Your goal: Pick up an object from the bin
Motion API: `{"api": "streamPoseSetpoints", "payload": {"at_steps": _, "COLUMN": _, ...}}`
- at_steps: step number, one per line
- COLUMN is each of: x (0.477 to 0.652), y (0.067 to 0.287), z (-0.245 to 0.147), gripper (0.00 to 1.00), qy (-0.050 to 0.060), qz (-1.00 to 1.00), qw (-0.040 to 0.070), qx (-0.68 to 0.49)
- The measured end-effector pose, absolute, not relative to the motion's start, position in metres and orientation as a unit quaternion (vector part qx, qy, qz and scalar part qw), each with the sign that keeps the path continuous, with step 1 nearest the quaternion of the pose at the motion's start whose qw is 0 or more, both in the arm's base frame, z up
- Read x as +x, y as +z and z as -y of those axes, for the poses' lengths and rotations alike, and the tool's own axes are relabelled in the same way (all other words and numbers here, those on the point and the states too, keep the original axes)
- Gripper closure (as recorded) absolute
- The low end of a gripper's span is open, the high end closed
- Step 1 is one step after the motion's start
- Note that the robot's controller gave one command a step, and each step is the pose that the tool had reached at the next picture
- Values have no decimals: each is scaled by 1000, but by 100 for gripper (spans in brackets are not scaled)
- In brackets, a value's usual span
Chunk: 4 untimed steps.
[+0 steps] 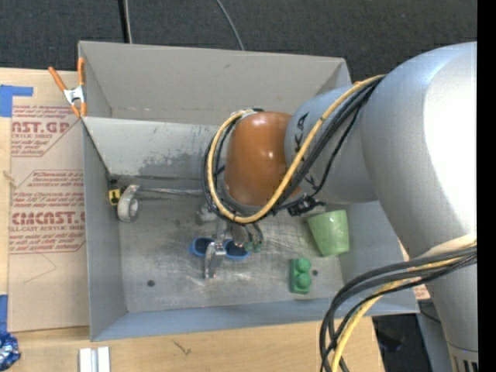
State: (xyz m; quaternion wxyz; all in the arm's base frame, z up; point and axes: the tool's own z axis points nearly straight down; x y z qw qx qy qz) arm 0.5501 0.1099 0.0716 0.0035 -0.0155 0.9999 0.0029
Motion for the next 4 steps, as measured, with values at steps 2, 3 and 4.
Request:
{"api": "streamPoseSetpoints", "payload": {"at_steps": 2, "x": 551, "y": 100, "z": -93, "gripper": 0, "qy": 1, "qz": -1000, "qw": 0, "qx": -8}}
{"api": "streamPoseSetpoints", "payload": {"at_steps": 3, "x": 556, "y": 73, "z": -90, "gripper": 0, "qy": 1, "qz": -1000, "qw": 4, "qx": -27}}
{"api": "streamPoseSetpoints", "payload": {"at_steps": 4, "x": 557, "y": 75, "z": -91, "gripper": 0, "qy": 1, "qz": -1000, "qw": 2, "qx": -28}}
